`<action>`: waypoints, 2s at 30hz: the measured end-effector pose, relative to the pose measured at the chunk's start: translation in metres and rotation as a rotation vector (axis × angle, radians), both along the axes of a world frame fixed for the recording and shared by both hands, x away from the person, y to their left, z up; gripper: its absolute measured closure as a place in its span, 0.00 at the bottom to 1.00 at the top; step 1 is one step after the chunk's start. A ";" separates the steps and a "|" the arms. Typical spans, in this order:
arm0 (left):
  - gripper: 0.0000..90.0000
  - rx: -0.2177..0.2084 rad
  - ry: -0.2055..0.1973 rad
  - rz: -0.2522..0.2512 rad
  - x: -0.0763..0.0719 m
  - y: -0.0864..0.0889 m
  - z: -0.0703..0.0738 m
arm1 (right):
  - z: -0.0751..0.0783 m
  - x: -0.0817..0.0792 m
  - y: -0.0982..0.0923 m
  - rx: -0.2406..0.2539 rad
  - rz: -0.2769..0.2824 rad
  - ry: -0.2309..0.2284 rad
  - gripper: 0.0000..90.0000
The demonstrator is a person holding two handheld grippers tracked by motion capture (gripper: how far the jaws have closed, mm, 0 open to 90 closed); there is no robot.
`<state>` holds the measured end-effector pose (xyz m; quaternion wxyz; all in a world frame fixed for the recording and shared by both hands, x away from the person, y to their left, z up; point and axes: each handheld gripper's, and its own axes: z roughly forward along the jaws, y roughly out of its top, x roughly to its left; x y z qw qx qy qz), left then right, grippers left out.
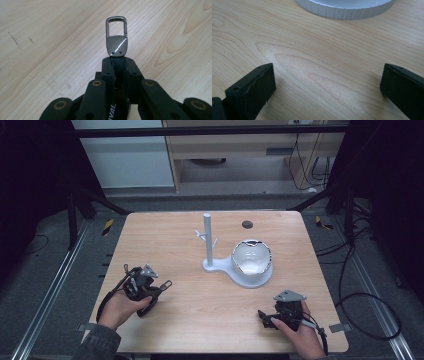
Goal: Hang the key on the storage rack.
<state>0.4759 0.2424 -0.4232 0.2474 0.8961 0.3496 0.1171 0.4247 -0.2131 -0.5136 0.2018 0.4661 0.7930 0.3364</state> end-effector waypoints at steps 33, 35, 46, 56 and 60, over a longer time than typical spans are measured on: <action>0.89 -0.321 -0.336 0.133 -0.046 0.008 0.020 | 0.000 0.000 0.001 0.003 -0.004 0.001 0.00; 0.89 -0.329 -0.338 0.129 -0.045 0.005 0.021 | 0.000 0.000 0.001 0.003 -0.005 0.000 0.00; 0.89 -0.374 -0.389 0.126 -0.045 -0.009 0.030 | 0.000 0.001 0.002 0.002 -0.008 -0.002 0.00; 0.89 -0.397 -0.415 0.102 -0.041 -0.030 0.041 | 0.000 0.002 0.003 0.007 -0.011 0.002 0.00; 0.89 -0.398 -0.422 0.088 -0.039 -0.040 0.044 | 0.000 0.002 0.003 0.004 -0.006 -0.001 0.00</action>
